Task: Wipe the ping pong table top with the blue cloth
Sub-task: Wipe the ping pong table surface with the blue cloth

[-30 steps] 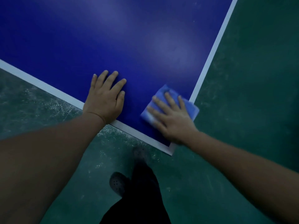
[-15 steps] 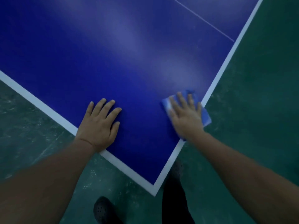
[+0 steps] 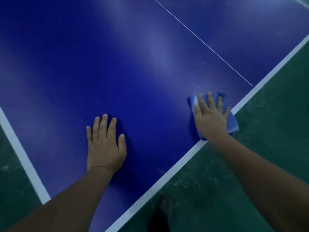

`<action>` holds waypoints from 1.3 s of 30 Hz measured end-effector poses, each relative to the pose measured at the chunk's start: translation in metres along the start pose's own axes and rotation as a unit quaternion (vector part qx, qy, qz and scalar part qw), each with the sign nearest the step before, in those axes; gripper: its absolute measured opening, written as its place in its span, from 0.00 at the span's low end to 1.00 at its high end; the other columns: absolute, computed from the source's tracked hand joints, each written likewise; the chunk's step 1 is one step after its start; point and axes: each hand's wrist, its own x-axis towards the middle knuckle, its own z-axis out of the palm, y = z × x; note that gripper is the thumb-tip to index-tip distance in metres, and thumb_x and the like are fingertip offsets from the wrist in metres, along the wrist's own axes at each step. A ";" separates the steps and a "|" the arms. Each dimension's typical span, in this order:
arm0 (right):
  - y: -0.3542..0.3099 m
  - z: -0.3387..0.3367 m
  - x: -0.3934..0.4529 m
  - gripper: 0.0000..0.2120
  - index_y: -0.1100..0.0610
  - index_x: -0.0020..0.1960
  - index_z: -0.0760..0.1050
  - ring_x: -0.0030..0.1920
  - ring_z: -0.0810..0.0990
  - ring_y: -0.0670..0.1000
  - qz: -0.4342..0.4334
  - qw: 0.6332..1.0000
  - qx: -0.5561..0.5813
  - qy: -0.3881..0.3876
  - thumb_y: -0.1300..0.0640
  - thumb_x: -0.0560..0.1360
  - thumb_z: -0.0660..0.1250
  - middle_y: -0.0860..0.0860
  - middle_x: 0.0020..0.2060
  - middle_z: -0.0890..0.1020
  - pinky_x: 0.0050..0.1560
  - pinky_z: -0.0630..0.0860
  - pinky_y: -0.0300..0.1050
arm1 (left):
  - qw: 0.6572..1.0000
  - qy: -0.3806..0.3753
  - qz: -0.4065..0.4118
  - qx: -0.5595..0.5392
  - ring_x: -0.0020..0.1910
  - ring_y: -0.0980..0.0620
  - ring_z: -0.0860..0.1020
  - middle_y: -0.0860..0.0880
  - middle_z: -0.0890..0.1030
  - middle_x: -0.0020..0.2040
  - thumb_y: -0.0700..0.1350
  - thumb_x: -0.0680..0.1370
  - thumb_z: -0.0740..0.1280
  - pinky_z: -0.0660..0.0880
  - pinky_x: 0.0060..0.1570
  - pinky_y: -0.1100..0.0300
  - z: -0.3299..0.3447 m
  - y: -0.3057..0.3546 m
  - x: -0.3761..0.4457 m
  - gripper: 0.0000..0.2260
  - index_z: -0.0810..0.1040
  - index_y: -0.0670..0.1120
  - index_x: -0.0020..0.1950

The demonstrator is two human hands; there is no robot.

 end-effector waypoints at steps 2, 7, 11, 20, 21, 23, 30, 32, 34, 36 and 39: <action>-0.004 0.002 -0.004 0.28 0.41 0.80 0.49 0.80 0.45 0.59 0.046 0.999 0.002 0.005 0.39 0.81 0.39 0.47 0.81 0.49 0.75 0.41 0.70 | 1.000 -0.009 0.004 0.004 0.80 0.47 0.48 0.44 0.57 0.80 0.56 0.80 0.47 0.41 0.78 0.46 0.001 -0.003 0.000 0.29 0.63 0.45 0.78; -0.072 0.028 -0.077 0.24 0.43 0.79 0.58 0.80 0.53 0.61 -0.338 0.940 -0.042 -0.025 0.42 0.84 0.46 0.49 0.80 0.59 0.75 0.46 0.70 | 1.000 -0.025 -0.002 0.009 0.80 0.45 0.51 0.45 0.59 0.80 0.56 0.80 0.46 0.44 0.78 0.44 0.000 -0.002 0.003 0.29 0.65 0.45 0.77; -0.001 0.000 0.008 0.26 0.40 0.80 0.54 0.81 0.48 0.58 -0.139 0.989 -0.044 -0.011 0.40 0.82 0.43 0.46 0.81 0.54 0.76 0.44 0.69 | 1.000 -0.024 -0.006 0.013 0.80 0.44 0.52 0.44 0.60 0.79 0.55 0.80 0.47 0.46 0.77 0.42 -0.001 -0.001 0.005 0.29 0.66 0.44 0.77; -0.067 0.029 -0.107 0.26 0.47 0.78 0.61 0.79 0.52 0.65 -0.291 0.955 -0.039 -0.030 0.45 0.81 0.50 0.53 0.80 0.58 0.72 0.50 0.75 | 1.000 -0.025 -0.002 0.015 0.80 0.43 0.53 0.43 0.60 0.79 0.53 0.80 0.49 0.47 0.77 0.40 0.001 -0.002 0.004 0.27 0.66 0.43 0.77; -0.072 0.036 -0.139 0.25 0.44 0.78 0.60 0.80 0.50 0.64 -0.396 0.916 -0.044 -0.053 0.43 0.82 0.51 0.51 0.80 0.57 0.73 0.49 0.74 | 1.000 -0.023 -0.001 0.014 0.79 0.43 0.53 0.43 0.60 0.79 0.53 0.80 0.49 0.48 0.77 0.40 0.001 -0.003 0.004 0.27 0.66 0.43 0.76; -0.058 0.036 -0.145 0.24 0.41 0.79 0.58 0.80 0.49 0.61 -0.499 0.861 -0.055 -0.083 0.40 0.83 0.49 0.48 0.80 0.54 0.74 0.46 0.72 | 1.000 -0.025 0.001 0.015 0.79 0.43 0.53 0.43 0.60 0.79 0.52 0.80 0.49 0.47 0.77 0.41 0.000 -0.003 0.004 0.27 0.66 0.43 0.77; -0.011 -0.007 0.011 0.28 0.43 0.80 0.53 0.80 0.47 0.60 -0.096 0.995 -0.037 -0.008 0.40 0.82 0.39 0.49 0.81 0.52 0.75 0.46 0.72 | 1.000 -0.021 -0.001 0.012 0.80 0.44 0.52 0.43 0.60 0.79 0.53 0.81 0.48 0.46 0.77 0.42 -0.001 -0.002 0.003 0.27 0.65 0.44 0.77; -0.049 0.009 -0.036 0.28 0.46 0.80 0.58 0.80 0.50 0.64 -0.130 0.991 -0.037 0.003 0.43 0.81 0.43 0.51 0.81 0.55 0.73 0.47 0.74 | 1.000 -0.026 -0.003 0.009 0.80 0.44 0.52 0.44 0.59 0.80 0.53 0.81 0.47 0.46 0.77 0.42 -0.002 -0.001 0.003 0.28 0.65 0.44 0.77; -0.081 0.034 -0.118 0.26 0.46 0.77 0.63 0.79 0.50 0.64 -0.337 0.941 -0.021 -0.030 0.45 0.81 0.50 0.51 0.80 0.59 0.72 0.48 0.74 | 1.000 -0.023 -0.006 0.006 0.80 0.44 0.51 0.44 0.59 0.80 0.54 0.81 0.46 0.45 0.77 0.42 -0.002 -0.001 0.003 0.28 0.64 0.44 0.78; -0.080 0.041 -0.179 0.23 0.41 0.76 0.63 0.80 0.48 0.61 -0.523 0.847 -0.036 -0.087 0.42 0.82 0.52 0.47 0.80 0.59 0.74 0.44 0.72 | 1.000 -0.022 -0.004 0.002 0.80 0.44 0.52 0.44 0.59 0.80 0.54 0.81 0.46 0.45 0.77 0.43 -0.002 -0.002 0.003 0.28 0.65 0.44 0.78; -0.040 0.023 -0.119 0.24 0.41 0.75 0.67 0.78 0.59 0.63 -0.570 0.813 -0.083 -0.087 0.41 0.80 0.52 0.48 0.77 0.65 0.72 0.47 0.74 | 1.000 -0.021 -0.003 0.004 0.80 0.44 0.52 0.44 0.59 0.80 0.54 0.81 0.46 0.45 0.77 0.43 0.000 -0.003 0.003 0.28 0.64 0.44 0.78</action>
